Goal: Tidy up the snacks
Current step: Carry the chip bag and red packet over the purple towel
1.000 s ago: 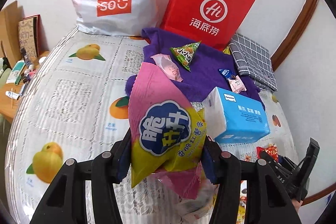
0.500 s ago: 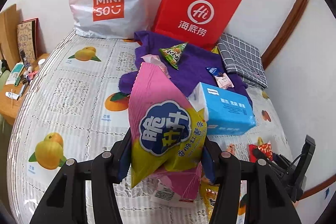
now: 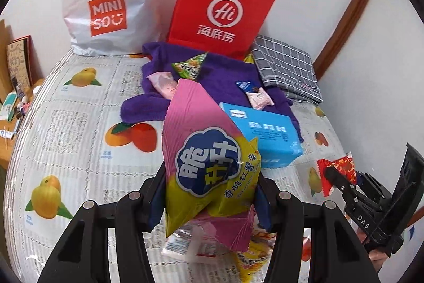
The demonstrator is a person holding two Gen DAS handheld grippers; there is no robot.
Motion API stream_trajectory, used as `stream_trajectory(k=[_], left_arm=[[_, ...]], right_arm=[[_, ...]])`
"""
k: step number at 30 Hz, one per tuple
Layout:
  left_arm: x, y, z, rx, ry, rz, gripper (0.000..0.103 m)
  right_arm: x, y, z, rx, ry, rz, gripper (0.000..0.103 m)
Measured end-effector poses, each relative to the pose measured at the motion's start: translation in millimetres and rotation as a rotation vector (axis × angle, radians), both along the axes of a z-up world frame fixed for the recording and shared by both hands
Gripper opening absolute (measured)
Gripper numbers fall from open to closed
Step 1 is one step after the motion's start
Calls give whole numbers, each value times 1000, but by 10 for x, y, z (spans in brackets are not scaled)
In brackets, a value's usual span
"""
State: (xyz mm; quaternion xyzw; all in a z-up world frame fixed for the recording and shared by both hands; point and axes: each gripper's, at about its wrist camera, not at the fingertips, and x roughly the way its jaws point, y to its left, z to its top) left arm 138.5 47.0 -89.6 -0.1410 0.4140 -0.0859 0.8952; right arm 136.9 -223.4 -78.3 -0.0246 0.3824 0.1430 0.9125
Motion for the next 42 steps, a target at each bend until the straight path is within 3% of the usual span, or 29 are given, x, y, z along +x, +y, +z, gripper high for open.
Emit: stream_trajectory(k=[24, 42], left_arm=[[354, -344, 211, -1, -24, -72, 53], [615, -438, 354, 17, -34, -88, 53]], right_arm=[[375, 132, 398, 16, -51, 65, 39], [736, 217, 510, 24, -49, 81, 39]])
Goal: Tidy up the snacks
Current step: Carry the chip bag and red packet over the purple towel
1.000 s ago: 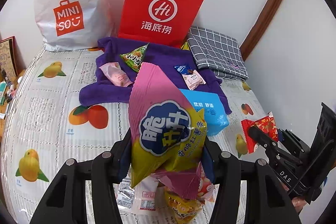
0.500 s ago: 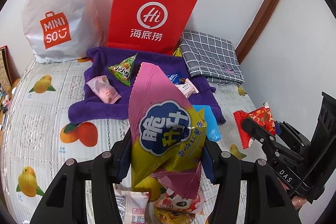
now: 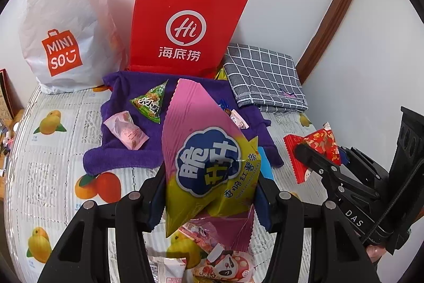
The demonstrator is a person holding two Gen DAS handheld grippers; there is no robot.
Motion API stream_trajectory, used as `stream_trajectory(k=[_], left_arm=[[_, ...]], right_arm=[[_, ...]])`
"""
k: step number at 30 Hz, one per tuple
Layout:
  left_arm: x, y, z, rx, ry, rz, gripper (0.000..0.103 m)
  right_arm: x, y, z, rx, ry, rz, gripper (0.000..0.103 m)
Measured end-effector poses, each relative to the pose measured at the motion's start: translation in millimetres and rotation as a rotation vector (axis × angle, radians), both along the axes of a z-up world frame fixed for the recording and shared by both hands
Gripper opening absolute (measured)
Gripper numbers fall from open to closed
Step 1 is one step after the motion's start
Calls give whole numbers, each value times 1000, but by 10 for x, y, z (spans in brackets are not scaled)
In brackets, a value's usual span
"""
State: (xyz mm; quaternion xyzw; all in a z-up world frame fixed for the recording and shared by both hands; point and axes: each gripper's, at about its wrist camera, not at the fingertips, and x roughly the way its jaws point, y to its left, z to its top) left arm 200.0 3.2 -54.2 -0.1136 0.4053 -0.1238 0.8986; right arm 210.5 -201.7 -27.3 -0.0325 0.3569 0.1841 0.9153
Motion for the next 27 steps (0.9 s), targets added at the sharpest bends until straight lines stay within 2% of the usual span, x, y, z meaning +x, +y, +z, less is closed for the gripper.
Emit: stream_trajectory(k=[7, 27], left_arm=[[118, -21, 2, 10, 3, -6, 53], [587, 227, -62, 10, 29, 53, 53]], right_arm=[[193, 11, 3, 25, 8, 2, 39], [793, 23, -70, 57, 50, 7, 39]])
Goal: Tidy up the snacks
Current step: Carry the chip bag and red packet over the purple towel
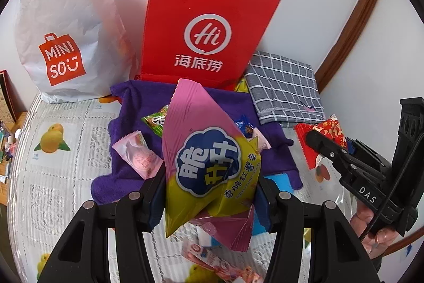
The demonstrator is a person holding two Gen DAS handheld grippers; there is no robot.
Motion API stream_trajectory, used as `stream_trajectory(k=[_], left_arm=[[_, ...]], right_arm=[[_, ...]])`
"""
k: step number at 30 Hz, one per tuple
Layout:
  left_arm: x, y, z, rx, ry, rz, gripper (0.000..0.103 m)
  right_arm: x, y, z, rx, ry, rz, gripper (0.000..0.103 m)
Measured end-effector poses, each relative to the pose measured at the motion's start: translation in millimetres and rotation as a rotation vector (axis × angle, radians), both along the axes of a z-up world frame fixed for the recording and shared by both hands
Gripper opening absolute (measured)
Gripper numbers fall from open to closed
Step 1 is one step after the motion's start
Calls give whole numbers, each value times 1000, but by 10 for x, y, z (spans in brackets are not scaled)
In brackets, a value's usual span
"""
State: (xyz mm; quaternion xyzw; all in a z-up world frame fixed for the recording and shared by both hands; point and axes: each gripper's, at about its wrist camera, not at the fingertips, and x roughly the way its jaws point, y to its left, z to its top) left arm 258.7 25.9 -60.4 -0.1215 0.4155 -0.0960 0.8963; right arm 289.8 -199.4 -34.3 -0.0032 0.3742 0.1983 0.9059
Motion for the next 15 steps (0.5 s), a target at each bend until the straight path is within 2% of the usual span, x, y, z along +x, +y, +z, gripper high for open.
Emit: stream_trajectory(k=[15], left_arm=[[429, 289, -67, -8, 17, 52, 53]], right_arm=[[532, 209, -71, 36, 23, 34, 39]])
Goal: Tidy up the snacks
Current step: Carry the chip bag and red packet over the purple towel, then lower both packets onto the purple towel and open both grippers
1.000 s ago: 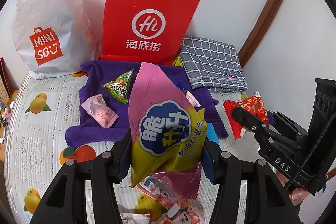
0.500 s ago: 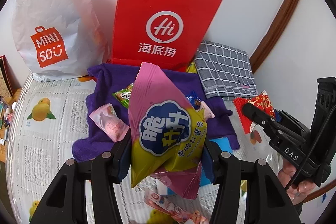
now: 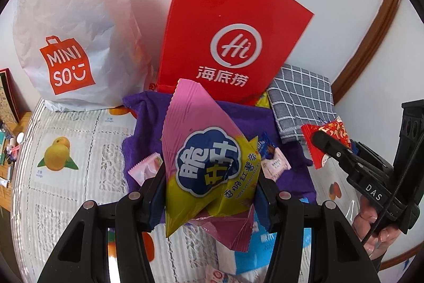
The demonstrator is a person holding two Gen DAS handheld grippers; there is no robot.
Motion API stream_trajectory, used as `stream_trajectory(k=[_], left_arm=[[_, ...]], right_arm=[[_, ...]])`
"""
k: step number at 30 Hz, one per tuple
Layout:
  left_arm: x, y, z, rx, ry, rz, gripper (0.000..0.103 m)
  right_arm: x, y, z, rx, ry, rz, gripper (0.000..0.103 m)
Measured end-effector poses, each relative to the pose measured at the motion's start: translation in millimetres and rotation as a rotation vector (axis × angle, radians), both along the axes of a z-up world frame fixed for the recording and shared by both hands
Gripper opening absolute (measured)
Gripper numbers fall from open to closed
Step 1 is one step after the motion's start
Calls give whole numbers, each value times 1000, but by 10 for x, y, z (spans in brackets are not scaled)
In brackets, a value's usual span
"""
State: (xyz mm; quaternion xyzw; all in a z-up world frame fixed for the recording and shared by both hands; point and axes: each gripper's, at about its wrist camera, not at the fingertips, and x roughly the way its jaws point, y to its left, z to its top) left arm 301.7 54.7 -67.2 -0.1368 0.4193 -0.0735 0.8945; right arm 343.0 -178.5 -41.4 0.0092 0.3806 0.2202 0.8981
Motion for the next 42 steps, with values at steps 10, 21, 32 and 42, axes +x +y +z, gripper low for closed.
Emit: stream_trajectory(k=[10, 21, 32, 42], left_arm=[[292, 38, -231, 3, 48, 5, 53], [487, 18, -442, -7, 91, 3, 53], [630, -54, -599, -12, 122, -4, 53], [707, -115, -683, -13, 134, -8, 53]], right_arm=[[312, 129, -237, 32, 74, 28, 39], [526, 211, -631, 4, 195, 63, 39], [591, 320, -946, -58, 277, 104, 40], [642, 341, -1095, -52, 333, 111, 40]])
